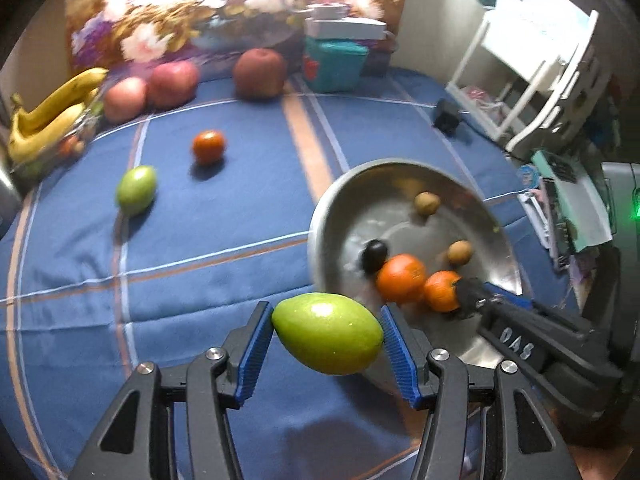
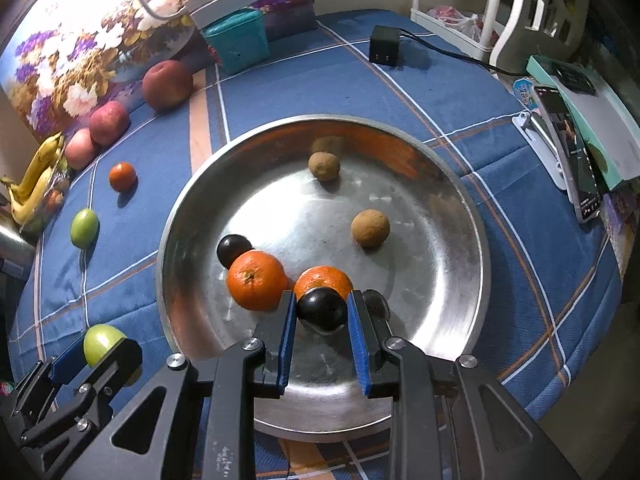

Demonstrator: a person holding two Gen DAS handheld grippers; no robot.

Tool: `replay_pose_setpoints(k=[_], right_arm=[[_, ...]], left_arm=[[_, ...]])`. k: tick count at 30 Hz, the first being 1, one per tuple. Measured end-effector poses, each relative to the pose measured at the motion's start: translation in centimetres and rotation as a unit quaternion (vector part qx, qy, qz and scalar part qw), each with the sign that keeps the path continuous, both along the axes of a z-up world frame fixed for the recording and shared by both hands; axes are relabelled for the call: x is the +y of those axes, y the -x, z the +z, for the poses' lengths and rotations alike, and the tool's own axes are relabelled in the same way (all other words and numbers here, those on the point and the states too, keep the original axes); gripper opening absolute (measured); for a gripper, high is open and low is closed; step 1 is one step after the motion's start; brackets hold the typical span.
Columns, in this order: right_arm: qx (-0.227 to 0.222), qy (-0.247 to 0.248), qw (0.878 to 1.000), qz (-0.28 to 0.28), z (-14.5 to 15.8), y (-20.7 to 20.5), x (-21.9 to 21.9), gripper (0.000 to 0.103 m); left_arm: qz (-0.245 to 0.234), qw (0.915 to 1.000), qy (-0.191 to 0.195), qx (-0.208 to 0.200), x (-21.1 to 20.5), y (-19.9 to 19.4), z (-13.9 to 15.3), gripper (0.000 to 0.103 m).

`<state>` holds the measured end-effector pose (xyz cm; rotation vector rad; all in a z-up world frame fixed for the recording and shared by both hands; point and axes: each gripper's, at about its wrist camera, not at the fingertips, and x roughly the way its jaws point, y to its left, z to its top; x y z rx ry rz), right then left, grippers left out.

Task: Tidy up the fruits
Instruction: 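Carry the green pear with the left tool over the bowl beside the right tool, then open the left tool dropping the pear while the right tool releases the plum into the bowl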

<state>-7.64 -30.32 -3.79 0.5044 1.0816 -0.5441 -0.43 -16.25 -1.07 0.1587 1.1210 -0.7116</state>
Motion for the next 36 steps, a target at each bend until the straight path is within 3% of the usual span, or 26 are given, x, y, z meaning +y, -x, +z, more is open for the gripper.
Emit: replay_pose_setpoints(k=[13,23,27,30,36], right_arm=[[-0.049,-0.020,0.998,-0.030,0.6,0.4,-2.4,0.027],[-0.049,-0.024,0.998,-0.034,-0.1,-0.1,-2.9,0.028],[-0.048,-0.021,0.998,-0.034,-0.1,-0.2,-3.0,0.038],[-0.049,-0.019,0.998,-0.034,0.0,-0.2,-3.0,0.039],[-0.045,-0.015,0.998,-0.032,0.1,-0.3,-2.9,0.039]], left_arm=[[-0.029,0.9993,-0.007,-0.022,-2.5,0.7,-0.5,0.058],[-0.038,0.9990,-0.015,-0.017,-3.1,0.7,-1.2,0.059],[-0.041,0.9990,-0.003,-0.020,-3.1,0.8,-0.6,0.059],[-0.042,0.9989,-0.004,-0.021,-3.0,0.9,-0.3,0.059],[-0.017,0.9997,-0.012,-0.010,-2.1,0.0,-0.6,0.059]])
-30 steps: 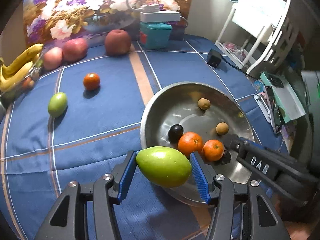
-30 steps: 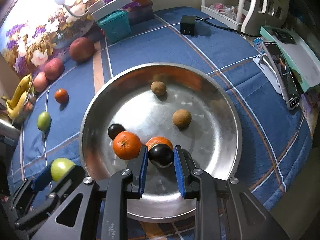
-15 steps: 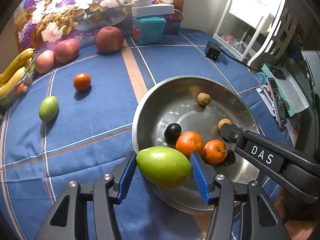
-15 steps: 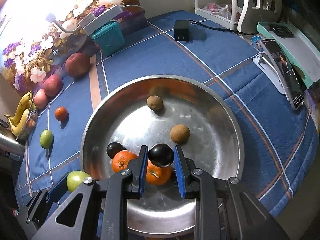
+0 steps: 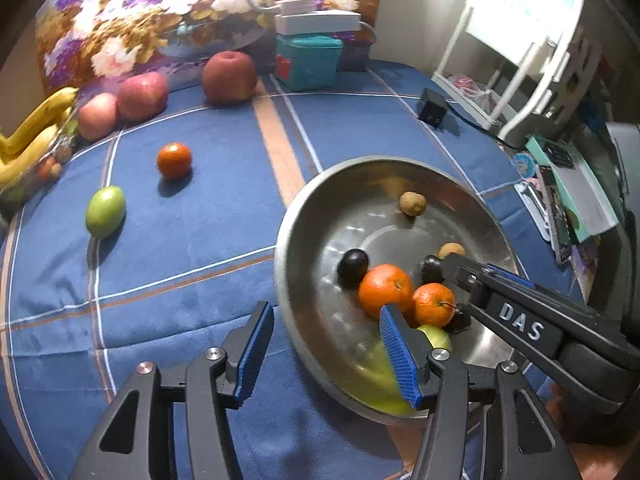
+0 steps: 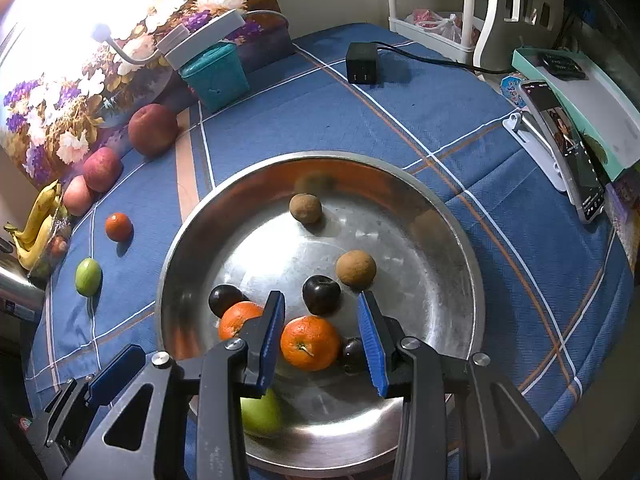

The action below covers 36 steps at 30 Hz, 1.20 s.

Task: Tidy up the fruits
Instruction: 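Open the left tool dropping the pear while the right tool releases the plum into the bowl, then withdraw both open tools from the bowl toward the remaining fruits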

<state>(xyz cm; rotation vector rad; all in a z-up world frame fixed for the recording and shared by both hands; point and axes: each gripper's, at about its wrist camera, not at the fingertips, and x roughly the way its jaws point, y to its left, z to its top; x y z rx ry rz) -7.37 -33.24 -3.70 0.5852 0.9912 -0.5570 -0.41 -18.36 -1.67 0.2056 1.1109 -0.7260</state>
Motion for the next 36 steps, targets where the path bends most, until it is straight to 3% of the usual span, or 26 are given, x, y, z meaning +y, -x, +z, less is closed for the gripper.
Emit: replay_pose_setpoints(k=[7,16,21,23,25,30,36], right_arm=[[0.008,0.006,1.000,0.011,0.1,-0.2,0.6,0.039],[0.018,0.023,0.999,0.040,0.4,-1.1,2.3,0.039],[0.020,0.029,0.997,0.061,0.6,-1.6,3.4,0.039],[0.025,0.034,0.997,0.070,0.5,-1.9,3.9,0.043],[0.025,0.036,0.996,0.076,0.5,-2.1,4.3,0.063],[0.030,0.046,0.995,0.088,0.5,-2.4,4.8,0.069],[0.033,0.050,0.994,0.095,0.4,-2.6,5.0,0.078]], left_arm=[[0.054,0.9982,0.003,0.024,2.2,-1.8,-0.4,0.059],[0.152,0.9870,-0.023,0.048,6.2,-4.4,-1.2,0.063],[0.194,0.9785,-0.035,0.062,8.4,-5.4,-1.9,0.075],[0.203,0.9764,-0.038,0.063,8.9,-5.6,-2.0,0.085],[0.211,0.9750,-0.039,0.060,9.3,-5.7,-2.1,0.091],[0.217,0.9740,-0.041,0.049,9.7,-5.7,-2.0,0.102],[0.220,0.9738,-0.040,0.040,9.7,-5.8,-1.7,0.103]])
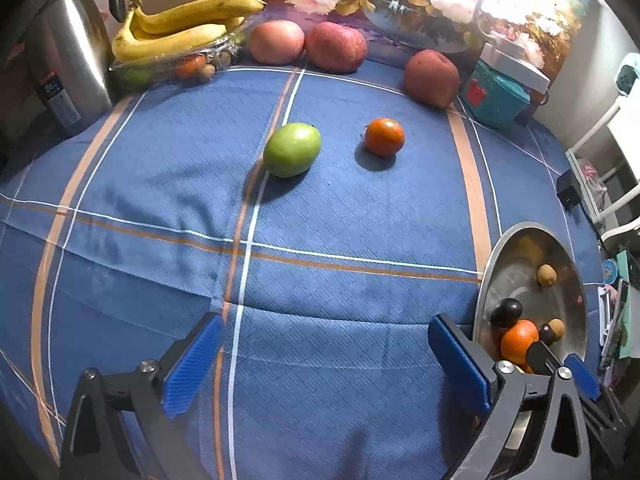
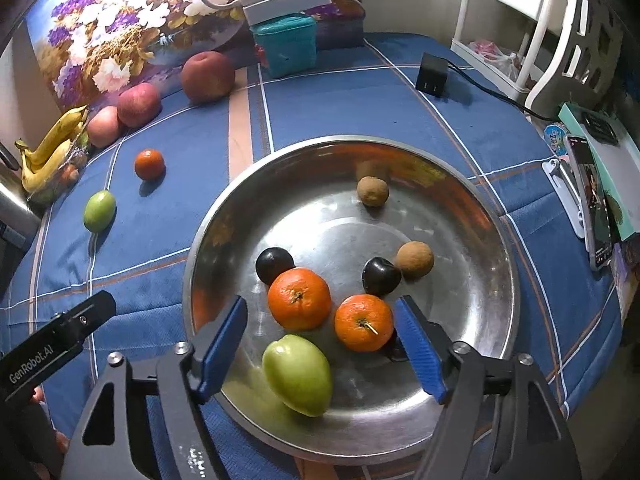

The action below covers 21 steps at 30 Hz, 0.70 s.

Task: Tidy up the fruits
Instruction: 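Withdraw both open tools from the bowl toward the remaining fruits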

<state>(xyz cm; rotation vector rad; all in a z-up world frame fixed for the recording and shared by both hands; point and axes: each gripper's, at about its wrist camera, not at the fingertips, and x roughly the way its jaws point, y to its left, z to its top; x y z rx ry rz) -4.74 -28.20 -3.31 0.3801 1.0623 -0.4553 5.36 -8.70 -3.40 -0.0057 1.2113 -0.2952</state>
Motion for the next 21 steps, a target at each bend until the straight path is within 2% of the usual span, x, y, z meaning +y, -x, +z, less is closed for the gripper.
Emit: replay_pose_setpoints(k=[9,11,12,21], right_arm=[[0.005,0.007,1.000,0.007,-0.29,-0.25,0.37,0.079],[0.005,0.008,1.000,0.006,-0.31,-0.26,0.49,0.087],[0.004,0.009,1.000,0.005,-0.30,-0.25,0.51,0.095],[0.007,0.014,1.000,0.006,-0.36,-0.21,0.68,0.095]], left_arm=[[0.004,0.9999,-0.010,-0.001,0.32,-0.29,-0.26,0.103],[0.002,0.9999,-0.011,-0.001,0.28,-0.31,-0.28,0.103],[0.002,0.9999,-0.010,-0.001,0.27,-0.31,-0.28,0.103],[-0.003,1.0000,-0.008,-0.002,0.12,-0.27,-0.08,0.103]])
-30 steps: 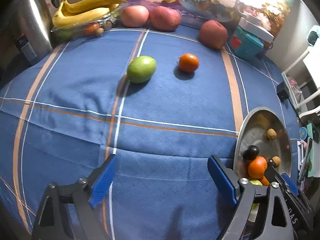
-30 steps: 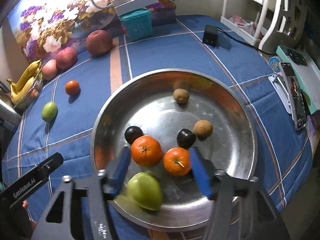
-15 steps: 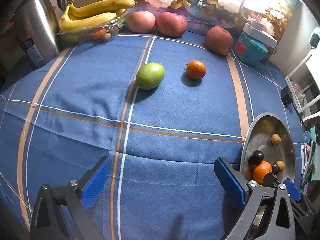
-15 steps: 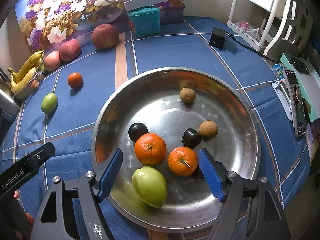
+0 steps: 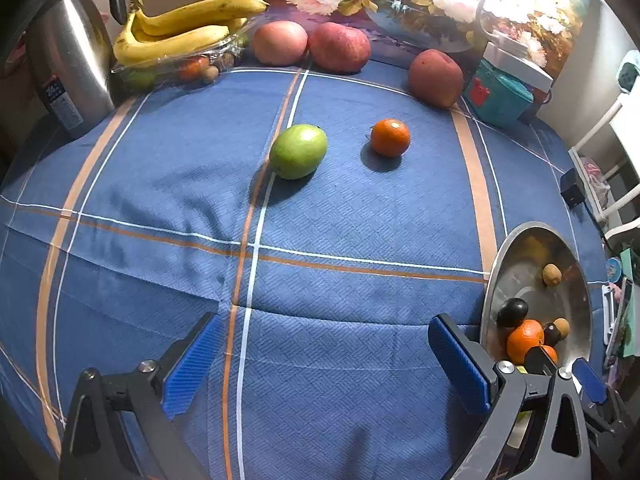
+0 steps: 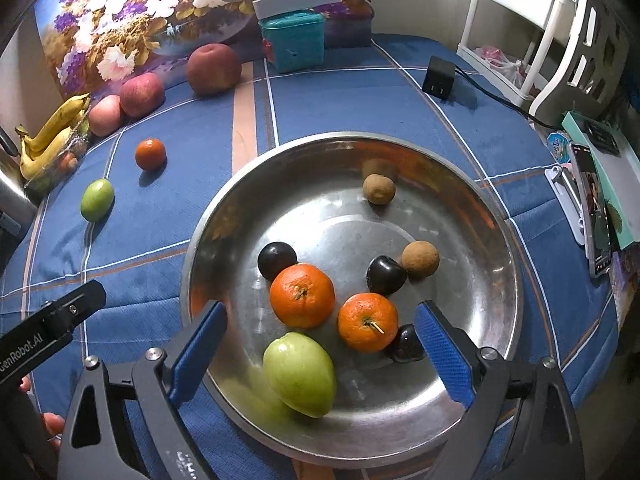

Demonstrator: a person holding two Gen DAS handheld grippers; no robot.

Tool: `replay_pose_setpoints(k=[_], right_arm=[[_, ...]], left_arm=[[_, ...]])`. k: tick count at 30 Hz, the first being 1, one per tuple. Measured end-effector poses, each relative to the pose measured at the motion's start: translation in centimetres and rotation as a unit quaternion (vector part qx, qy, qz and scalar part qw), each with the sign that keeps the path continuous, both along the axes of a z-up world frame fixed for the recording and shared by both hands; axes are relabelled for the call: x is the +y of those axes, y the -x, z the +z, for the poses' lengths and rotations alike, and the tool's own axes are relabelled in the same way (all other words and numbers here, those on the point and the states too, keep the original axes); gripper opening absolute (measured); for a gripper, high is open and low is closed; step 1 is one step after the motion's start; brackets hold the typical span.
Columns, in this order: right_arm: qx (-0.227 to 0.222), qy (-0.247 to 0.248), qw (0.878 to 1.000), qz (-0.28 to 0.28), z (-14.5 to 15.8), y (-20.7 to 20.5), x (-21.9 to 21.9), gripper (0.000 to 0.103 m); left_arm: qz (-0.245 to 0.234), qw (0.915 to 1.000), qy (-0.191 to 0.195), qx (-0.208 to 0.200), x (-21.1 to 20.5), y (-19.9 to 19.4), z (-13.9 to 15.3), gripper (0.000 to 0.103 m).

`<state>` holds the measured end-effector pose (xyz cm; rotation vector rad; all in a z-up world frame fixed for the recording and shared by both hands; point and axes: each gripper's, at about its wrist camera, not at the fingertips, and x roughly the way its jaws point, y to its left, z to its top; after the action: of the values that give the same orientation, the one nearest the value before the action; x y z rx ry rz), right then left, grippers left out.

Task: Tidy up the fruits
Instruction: 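Withdraw both open tools from the bowl toward the remaining fruits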

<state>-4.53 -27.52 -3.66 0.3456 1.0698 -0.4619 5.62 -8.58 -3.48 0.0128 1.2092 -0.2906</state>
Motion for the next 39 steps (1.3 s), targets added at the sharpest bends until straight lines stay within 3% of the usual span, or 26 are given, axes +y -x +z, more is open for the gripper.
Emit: replay_pose_setpoints(k=[12,21,39], right_arm=[[-0.020,-0.004,1.000,0.009,0.6,-0.4,0.7,0.095],[-0.040,-0.024,0.999,0.013,1.2,-1.5,1.1,0.095],[-0.046,-0.017,0.998,0.031,2.4,-7.0,3.5,0.095]], left_arm=[[-0.006,0.9999,-0.005,-0.016,0.7,-1.0,0.8,0.103],[0.025,0.9994,0.011,-0.020,3.4,-3.6,1.0,0.103],[0.042,0.9988,0.006,-0.024,6.0,-7.6,0.5,0.103]])
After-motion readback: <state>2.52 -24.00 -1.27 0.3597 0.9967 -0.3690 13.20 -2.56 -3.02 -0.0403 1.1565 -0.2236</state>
